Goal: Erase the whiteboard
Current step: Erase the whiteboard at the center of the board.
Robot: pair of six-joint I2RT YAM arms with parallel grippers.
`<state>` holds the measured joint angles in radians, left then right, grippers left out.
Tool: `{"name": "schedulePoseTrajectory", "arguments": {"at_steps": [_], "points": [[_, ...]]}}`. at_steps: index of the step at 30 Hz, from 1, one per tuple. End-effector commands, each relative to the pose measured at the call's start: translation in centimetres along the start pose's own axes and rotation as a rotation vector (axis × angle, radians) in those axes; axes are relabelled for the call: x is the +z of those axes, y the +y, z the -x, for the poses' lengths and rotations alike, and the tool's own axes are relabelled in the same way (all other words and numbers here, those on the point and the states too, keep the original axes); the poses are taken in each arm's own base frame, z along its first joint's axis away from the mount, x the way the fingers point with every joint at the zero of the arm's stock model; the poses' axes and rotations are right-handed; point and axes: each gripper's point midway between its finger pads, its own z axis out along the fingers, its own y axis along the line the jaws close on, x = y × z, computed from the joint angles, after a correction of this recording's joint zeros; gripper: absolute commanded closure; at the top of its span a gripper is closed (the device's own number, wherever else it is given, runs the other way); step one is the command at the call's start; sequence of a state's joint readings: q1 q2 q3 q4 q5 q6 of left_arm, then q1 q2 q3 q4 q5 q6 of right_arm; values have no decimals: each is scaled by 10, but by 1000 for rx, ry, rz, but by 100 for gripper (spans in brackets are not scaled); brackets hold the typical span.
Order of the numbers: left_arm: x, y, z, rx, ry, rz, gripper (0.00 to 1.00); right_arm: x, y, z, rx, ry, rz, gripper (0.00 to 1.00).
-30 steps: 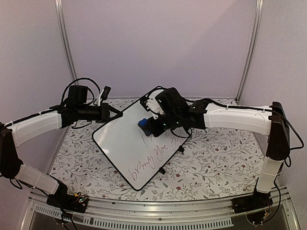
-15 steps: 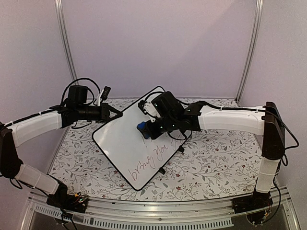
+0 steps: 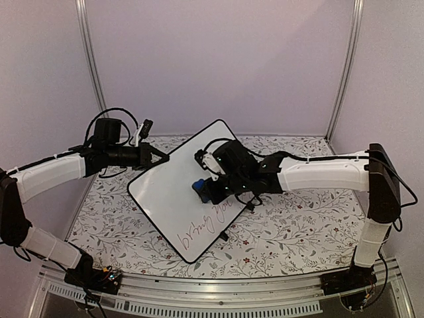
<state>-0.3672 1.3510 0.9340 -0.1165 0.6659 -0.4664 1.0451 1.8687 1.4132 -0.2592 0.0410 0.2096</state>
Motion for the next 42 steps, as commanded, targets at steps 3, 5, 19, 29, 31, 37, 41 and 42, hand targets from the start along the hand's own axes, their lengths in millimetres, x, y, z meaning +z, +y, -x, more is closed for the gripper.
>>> {"name": "schedulePoseTrajectory", "arguments": {"at_steps": [3,5,19,29,31,37,41,42], "points": [[7,3,-9,12,38,2,100,10,2,-63,9,181,-2,97],[7,3,-9,12,38,2,100,11,2,-68,9,192,-3,97],[6,2,-8,15,34,2,100,8,5,-88,-1,240,-4,97],[7,3,-9,12,37,3,100,5,6,-107,9,284,22,97],[7,3,-9,13,37,4,100,4,6,-110,8,290,22,97],[6,3,-9,13,35,3,100,1,5,-122,15,315,25,97],[6,3,-9,13,34,3,100,0,3,-125,24,319,20,97],[6,3,-9,14,35,3,100,-1,3,-125,24,319,18,97]]}}
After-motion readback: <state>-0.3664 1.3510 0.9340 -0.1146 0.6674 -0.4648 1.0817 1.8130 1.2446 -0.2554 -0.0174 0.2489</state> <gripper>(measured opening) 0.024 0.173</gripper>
